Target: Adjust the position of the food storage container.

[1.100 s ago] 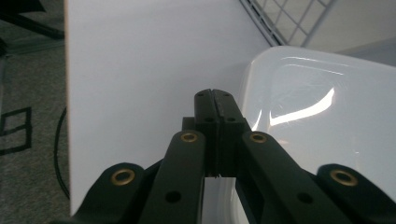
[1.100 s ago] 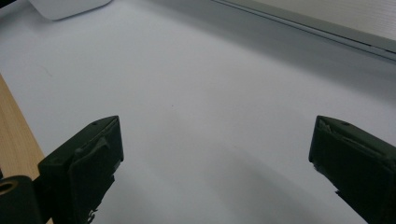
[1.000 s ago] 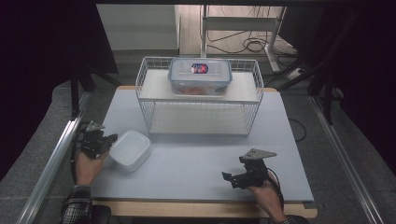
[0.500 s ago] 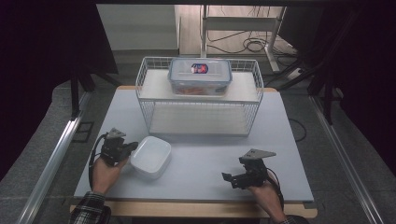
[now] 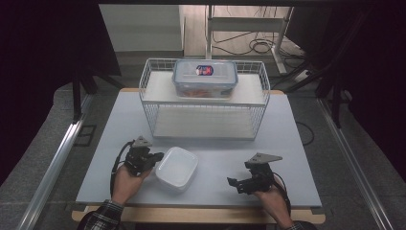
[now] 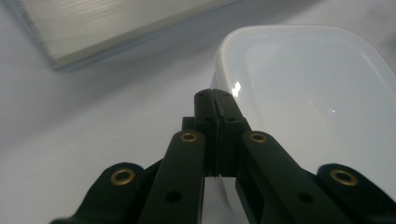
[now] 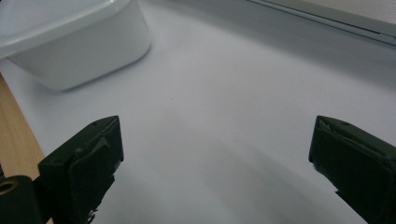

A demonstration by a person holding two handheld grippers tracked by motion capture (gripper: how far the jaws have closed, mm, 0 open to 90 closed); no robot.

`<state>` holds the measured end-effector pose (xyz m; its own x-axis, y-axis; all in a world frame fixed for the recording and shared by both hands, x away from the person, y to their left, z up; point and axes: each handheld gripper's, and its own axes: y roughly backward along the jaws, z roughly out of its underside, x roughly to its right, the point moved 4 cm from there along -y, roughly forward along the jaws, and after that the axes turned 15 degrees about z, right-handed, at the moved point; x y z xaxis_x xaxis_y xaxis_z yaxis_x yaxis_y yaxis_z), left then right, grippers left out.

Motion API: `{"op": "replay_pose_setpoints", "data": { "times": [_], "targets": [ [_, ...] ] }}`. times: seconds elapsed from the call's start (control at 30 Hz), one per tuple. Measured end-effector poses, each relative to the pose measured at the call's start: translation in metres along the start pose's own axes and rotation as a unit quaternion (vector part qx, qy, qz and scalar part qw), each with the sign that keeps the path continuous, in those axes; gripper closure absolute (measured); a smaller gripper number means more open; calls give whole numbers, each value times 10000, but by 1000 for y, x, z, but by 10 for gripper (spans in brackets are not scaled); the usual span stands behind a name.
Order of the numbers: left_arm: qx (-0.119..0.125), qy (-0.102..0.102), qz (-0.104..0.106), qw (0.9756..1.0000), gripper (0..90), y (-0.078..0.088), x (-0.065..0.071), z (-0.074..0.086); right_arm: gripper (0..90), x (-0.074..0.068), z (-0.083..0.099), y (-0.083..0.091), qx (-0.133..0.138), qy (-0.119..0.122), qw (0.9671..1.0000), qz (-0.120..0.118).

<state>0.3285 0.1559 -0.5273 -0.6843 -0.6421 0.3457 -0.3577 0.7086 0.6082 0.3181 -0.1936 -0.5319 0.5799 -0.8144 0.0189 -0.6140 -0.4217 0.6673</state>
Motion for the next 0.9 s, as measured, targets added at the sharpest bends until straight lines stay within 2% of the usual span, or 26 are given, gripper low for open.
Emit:
{"op": "replay_pose_setpoints", "data": {
  "times": [0.03, 0.17, 0.3, 0.4, 0.57, 0.7, 0.73, 0.83, 0.9],
  "targets": [
    [-40, -55, 9, 10000, 899, -1, 2, -1, 31, 0, 0, 0, -1, -4, 10000, -2],
    [-137, -96, -207, 9996, 898, 4, 2, 5, 32, 0, 0, 1, 14, -3, 10000, 29],
    [-327, 65, -3, 9994, 899, 7, 4, 22, 32, -1, -1, 2, 21, -17, 10000, 38],
    [-495, 97, 125, 9986, 899, 5, 12, 31, 32, -4, -2, 2, 9, 9, 10000, 12],
    [-563, 102, 357, 9977, 899, 1, 28, 38, 12, -11, -3, 4, -27, 123, 9999, -85],
    [-642, 60, 559, 9964, 898, -7, 42, 39, 19, -15, -5, 9, -101, -64, 9996, -258],
    [-688, 19, 618, 9957, 898, -9, 44, 38, 68, -17, -6, 11, -141, -84, 9992, -365],
    [-751, -42, 720, 9946, 898, -17, 52, 36, 239, -23, -6, 17, -234, -6, 9991, -362],
    [-754, -48, 840, 9936, 898, -23, 57, 35, 445, -29, -5, 22, -299, 128, 9985, -435]
  ]
}}
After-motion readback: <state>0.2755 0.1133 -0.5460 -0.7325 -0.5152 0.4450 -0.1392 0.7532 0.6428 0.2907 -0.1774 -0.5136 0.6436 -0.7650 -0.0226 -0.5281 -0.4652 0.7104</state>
